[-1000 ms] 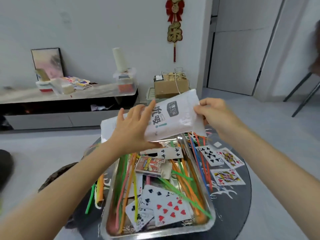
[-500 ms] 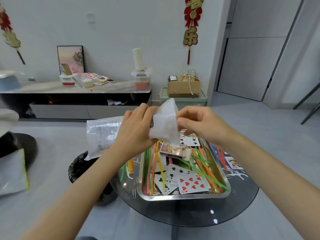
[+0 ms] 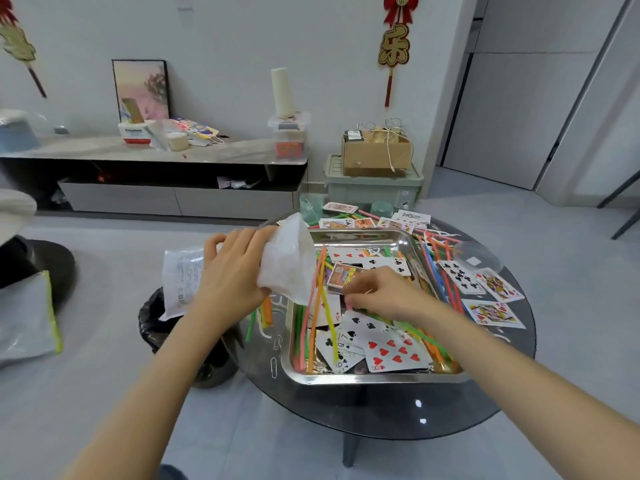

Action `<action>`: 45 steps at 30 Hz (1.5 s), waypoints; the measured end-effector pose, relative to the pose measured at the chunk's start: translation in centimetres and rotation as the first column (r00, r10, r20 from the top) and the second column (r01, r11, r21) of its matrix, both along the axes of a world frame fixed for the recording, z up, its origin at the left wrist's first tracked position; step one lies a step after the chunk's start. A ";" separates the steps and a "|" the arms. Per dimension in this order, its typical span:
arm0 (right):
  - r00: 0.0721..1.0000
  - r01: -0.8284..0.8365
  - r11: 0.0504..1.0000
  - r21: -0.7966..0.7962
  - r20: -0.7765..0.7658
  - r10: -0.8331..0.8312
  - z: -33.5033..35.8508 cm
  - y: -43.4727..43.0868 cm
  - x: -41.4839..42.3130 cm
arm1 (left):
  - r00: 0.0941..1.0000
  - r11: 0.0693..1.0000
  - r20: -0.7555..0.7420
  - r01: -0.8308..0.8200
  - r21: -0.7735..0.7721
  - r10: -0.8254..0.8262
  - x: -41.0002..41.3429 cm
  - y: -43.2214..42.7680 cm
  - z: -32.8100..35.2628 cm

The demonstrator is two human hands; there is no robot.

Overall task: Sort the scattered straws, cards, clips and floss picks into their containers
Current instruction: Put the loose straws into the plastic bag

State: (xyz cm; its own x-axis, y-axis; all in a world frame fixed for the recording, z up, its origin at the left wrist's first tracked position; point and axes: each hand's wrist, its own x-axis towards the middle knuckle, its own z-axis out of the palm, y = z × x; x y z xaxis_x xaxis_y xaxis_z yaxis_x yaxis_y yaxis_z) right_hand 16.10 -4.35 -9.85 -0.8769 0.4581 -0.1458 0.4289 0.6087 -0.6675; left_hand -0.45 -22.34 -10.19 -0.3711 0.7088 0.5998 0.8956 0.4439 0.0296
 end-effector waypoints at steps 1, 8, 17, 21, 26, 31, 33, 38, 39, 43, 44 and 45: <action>1.000 -0.010 1.000 0.011 -0.011 0.010 -0.6 -0.4 -0.6 | 1.000 1.000 -0.006 -0.013 0.018 0.013 -0.2 -0.1 -0.3; 1.000 0.002 0.964 0.267 0.029 -0.010 -3.6 -2.8 -5.7 | 0.998 0.989 -0.026 -0.059 0.135 0.064 -2.0 -0.6 -1.4; 0.978 0.063 0.918 0.391 0.158 -0.134 -5.1 -3.8 -9.3 | 0.982 0.995 0.170 -0.089 0.037 0.082 -4.3 -2.0 -3.2; 0.977 0.117 0.950 0.290 0.137 -0.162 -5.2 -3.6 -9.8 | 0.982 0.993 0.177 -0.078 0.083 0.062 -4.5 -2.6 -3.3; 0.987 0.159 0.985 0.063 -0.046 -0.156 -3.6 -3.0 -7.9 | 0.979 0.991 0.199 -0.072 0.114 0.048 -4.3 -3.3 -3.3; 0.961 0.076 0.977 -0.199 -0.248 -0.125 0.4 -1.8 -3.4 | 0.967 0.991 0.237 -0.110 0.073 0.090 -4.7 -3.3 -3.7; 0.955 -0.056 0.973 -0.223 -0.296 -0.013 2.1 -1.6 -1.4 | 0.959 0.990 0.261 -0.129 0.054 0.111 -5.0 -3.1 -3.8; 0.936 -0.232 0.957 -0.175 -0.307 0.171 4.2 -1.2 1.9 | 0.904 0.978 0.403 -0.191 0.078 0.144 -5.0 -2.6 -3.6; 0.937 -0.249 0.960 -0.127 -0.280 0.206 4.2 -1.2 2.1 | 0.891 0.977 0.434 -0.192 0.089 0.135 -5.0 -2.5 -3.6; 0.931 -0.275 0.926 0.260 -0.169 0.324 4.2 -1.7 1.7 | 0.882 0.981 0.461 -0.162 0.106 0.096 -4.5 -2.2 -3.3; 0.922 -0.296 0.886 0.357 -0.135 0.363 4.4 -2.0 1.3 | 0.891 0.982 0.445 -0.153 0.112 0.088 -4.4 -2.2 -3.3; 0.911 -0.320 0.816 0.481 -0.078 0.404 4.8 -2.6 0.7 | 0.903 0.982 0.421 -0.146 0.117 0.084 -4.2 -2.1 -3.2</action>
